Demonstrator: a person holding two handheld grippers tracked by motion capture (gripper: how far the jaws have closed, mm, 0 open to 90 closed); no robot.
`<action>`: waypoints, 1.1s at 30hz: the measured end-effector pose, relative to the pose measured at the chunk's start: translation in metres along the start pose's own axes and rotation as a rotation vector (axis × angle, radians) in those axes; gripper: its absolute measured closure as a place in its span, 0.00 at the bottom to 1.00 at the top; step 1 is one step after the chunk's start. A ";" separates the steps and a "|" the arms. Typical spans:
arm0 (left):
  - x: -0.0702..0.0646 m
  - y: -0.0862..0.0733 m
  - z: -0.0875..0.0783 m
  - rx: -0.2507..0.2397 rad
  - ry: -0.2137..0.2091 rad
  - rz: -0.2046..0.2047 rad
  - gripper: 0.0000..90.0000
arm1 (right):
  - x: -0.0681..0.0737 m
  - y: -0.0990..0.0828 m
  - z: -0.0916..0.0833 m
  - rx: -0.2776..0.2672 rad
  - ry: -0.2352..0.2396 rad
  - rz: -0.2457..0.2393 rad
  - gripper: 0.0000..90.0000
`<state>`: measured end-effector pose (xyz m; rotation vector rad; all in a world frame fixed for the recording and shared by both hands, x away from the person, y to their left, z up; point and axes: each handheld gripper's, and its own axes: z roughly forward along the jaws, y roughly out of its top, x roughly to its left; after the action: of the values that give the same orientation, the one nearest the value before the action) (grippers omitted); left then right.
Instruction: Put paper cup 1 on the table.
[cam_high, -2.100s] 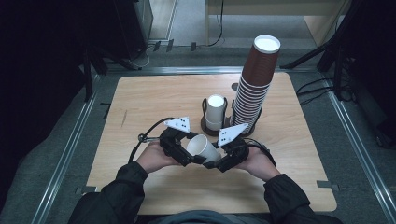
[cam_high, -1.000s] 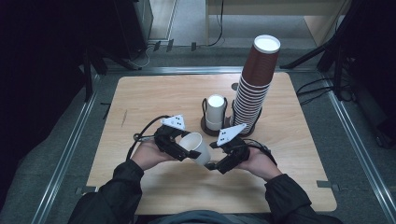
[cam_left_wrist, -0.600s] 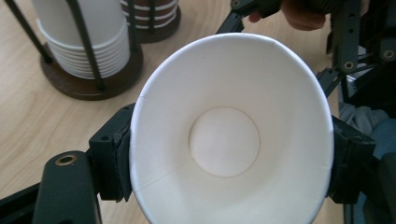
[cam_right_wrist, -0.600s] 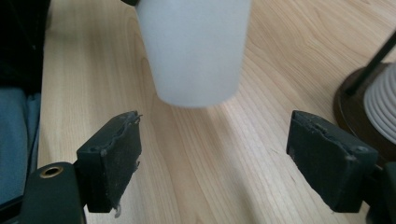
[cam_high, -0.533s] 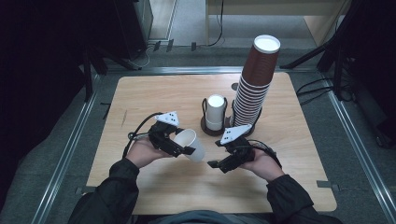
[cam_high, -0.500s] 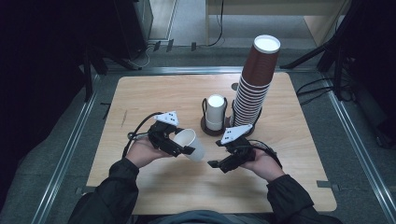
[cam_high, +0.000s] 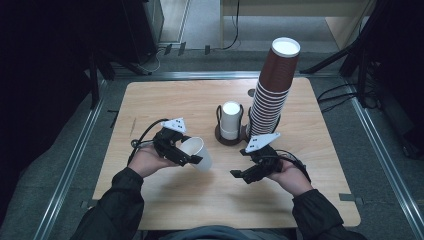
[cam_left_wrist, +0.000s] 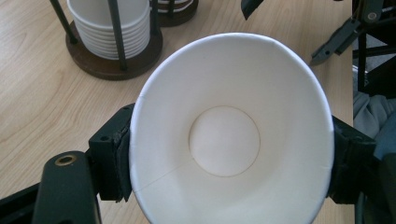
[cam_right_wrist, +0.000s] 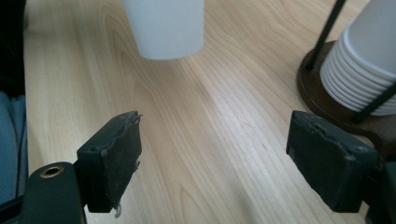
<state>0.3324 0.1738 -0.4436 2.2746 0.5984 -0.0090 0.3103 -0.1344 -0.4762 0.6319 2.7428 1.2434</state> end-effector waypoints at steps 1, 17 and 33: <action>0.001 -0.001 0.000 -0.001 0.002 -0.008 0.23 | -0.001 -0.001 -0.001 0.002 -0.007 0.003 0.21; 0.024 -0.015 -0.014 0.017 0.065 -0.073 0.22 | -0.007 -0.004 -0.001 0.008 -0.034 0.006 0.21; 0.047 -0.033 -0.030 0.042 0.192 -0.151 0.22 | -0.007 -0.004 0.003 0.028 -0.026 0.011 0.21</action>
<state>0.3555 0.2336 -0.4543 2.2815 0.8770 0.1254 0.3160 -0.1377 -0.4821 0.6615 2.7444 1.1919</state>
